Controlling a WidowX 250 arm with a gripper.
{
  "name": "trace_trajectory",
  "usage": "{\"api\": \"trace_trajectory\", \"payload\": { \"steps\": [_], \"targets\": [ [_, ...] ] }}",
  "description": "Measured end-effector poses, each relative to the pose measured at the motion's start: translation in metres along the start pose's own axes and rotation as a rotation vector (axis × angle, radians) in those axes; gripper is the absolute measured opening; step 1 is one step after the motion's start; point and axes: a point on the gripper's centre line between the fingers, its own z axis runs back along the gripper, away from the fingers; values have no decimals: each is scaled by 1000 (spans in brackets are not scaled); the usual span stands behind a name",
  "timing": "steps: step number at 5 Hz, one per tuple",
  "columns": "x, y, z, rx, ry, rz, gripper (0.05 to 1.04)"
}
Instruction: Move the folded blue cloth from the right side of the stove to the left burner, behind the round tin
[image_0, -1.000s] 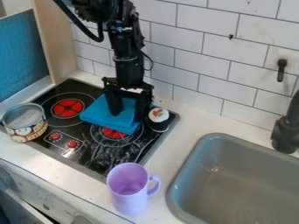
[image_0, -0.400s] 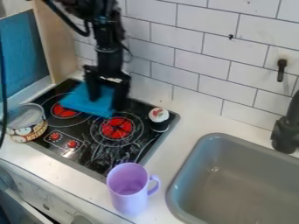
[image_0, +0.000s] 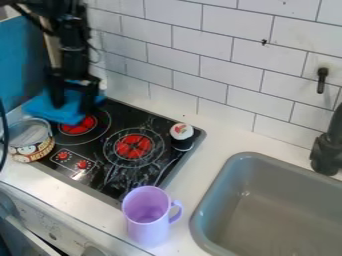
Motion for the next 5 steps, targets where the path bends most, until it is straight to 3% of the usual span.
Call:
{"api": "trace_trajectory", "payload": {
  "steps": [1, 2, 3, 4, 5],
  "targets": [
    [-14, 0, -2, -25, 21, -11, 1005],
    [-24, -13, 0, -87, 4, -62, 1003],
    [-35, -32, 21, -168, -77, -117, 1001],
    [-39, -53, 46, -205, -153, -159, 1001],
    [-43, -62, 61, -209, -194, -164, 1001]
  ]
}}
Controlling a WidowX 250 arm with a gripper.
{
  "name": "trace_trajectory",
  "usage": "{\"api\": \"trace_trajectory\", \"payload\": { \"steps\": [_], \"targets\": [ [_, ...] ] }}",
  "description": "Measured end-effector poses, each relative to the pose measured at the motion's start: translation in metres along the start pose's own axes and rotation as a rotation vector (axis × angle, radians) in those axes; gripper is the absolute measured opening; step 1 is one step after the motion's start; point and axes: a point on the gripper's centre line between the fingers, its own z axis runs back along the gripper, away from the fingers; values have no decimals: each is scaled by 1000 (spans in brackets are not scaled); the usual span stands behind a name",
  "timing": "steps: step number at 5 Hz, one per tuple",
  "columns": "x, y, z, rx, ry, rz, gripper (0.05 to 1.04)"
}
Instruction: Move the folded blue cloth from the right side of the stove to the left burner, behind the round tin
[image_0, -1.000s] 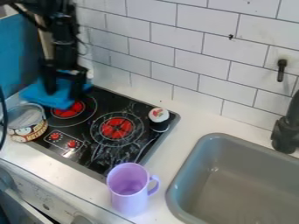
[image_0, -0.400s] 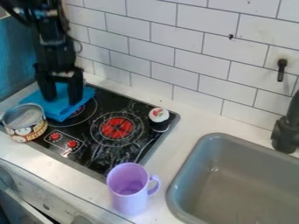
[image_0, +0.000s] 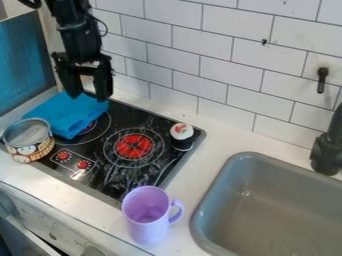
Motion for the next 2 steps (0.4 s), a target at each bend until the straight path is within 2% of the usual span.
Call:
{"api": "trace_trajectory", "payload": {
  "steps": [1, 2],
  "targets": [
    [-10, -5, 7, 94, 16, -12, 1001],
    [-21, -8, 17, 158, 32, -58, 1001]
  ]
}}
